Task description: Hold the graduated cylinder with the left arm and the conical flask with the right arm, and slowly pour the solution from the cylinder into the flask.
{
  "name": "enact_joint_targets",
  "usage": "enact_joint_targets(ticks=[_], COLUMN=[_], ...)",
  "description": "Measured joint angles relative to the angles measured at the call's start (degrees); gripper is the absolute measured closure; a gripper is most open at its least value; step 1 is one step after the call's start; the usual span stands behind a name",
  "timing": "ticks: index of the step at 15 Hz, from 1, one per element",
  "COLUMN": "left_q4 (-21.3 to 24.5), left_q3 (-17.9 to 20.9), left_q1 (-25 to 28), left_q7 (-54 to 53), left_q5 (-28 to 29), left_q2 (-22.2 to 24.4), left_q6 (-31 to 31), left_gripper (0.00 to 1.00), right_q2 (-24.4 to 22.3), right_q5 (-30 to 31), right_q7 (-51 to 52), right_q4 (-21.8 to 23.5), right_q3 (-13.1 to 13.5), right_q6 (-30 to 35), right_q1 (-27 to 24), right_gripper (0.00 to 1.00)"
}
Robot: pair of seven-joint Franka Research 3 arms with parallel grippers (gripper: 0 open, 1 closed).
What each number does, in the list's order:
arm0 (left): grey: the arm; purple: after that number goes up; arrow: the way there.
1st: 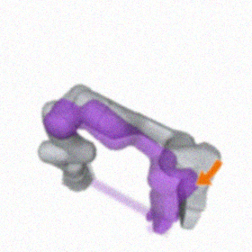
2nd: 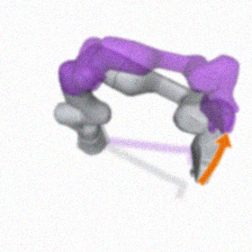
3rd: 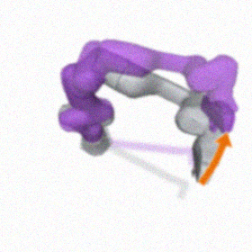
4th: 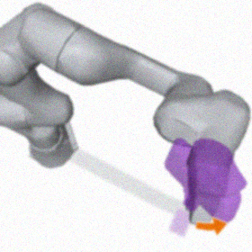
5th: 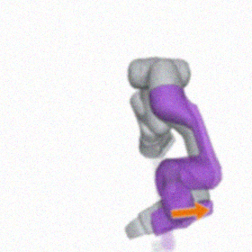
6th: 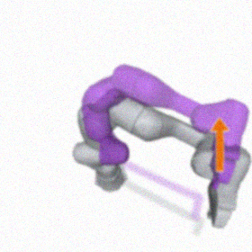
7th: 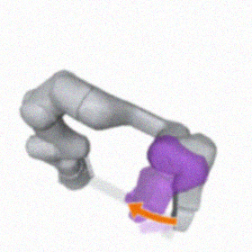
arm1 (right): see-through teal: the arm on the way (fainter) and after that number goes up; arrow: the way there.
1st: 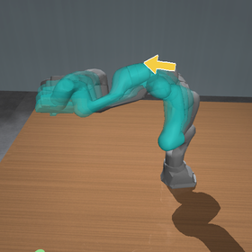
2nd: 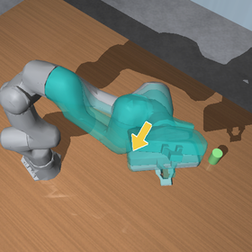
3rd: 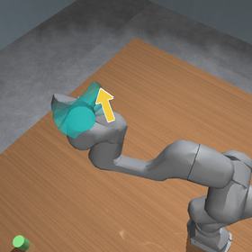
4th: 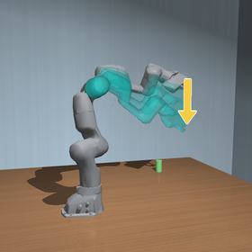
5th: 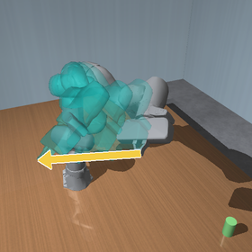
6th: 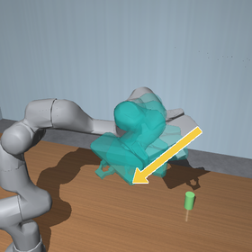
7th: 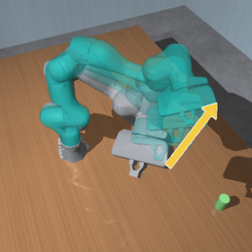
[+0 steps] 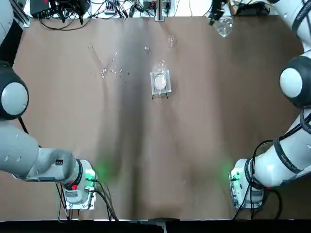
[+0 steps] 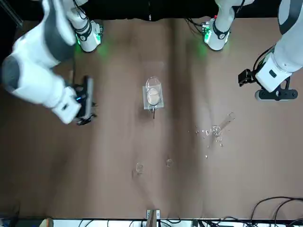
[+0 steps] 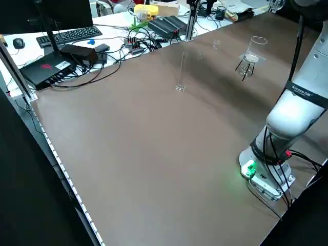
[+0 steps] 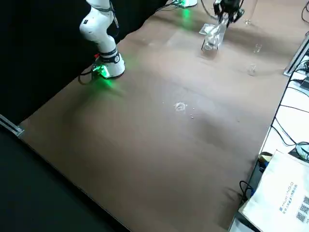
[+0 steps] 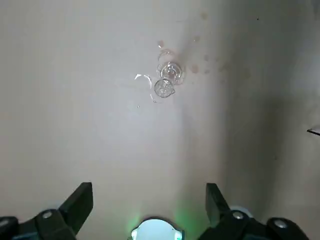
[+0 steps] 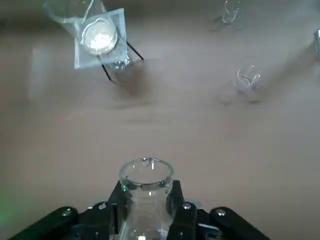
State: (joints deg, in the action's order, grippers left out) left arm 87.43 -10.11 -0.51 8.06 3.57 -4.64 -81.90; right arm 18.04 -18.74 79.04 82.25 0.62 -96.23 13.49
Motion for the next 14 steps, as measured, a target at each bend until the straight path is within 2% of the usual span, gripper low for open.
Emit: enact_joint_targets(ticks=[6, 8, 11, 12, 14], left_q4=[0.0, 0.7, 4.0, 5.5, 5.7], left_q3=[0.0, 0.7, 1.3, 1.3, 1.3], left_q1=[0.8, 0.8, 1.8, 3.2, 3.4], left_q7=[4.8, 4.7, 0.6, -1.2, -1.5], left_q5=[-0.7, -0.8, -0.8, -1.2, -1.5], left_q2=[0.6, 1.8, 5.0, 6.6, 6.9], left_q6=[0.3, 0.8, 0.9, 0.7, 0.6], left_gripper=[0.0, 0.0, 0.0, 0.0, 0.0], right_q2=[1.4, 3.8, 8.4, 11.5, 12.9], right_q5=[-15.6, -21.9, -28.2, -32.2, -33.6], right_q7=[23.7, 31.0, 40.7, 45.1, 47.4], right_q4=[5.5, 7.6, 9.4, 10.3, 10.8], right_q3=[0.1, 0.1, 0.1, 0.0, 0.0], right_q6=[-0.2, -0.2, 0.1, 2.7, 4.0], right_q1=[-15.7, -21.1, -27.4, -30.4, -31.8], right_gripper=[0.61, 0.61, 0.61, 0.61, 0.61])
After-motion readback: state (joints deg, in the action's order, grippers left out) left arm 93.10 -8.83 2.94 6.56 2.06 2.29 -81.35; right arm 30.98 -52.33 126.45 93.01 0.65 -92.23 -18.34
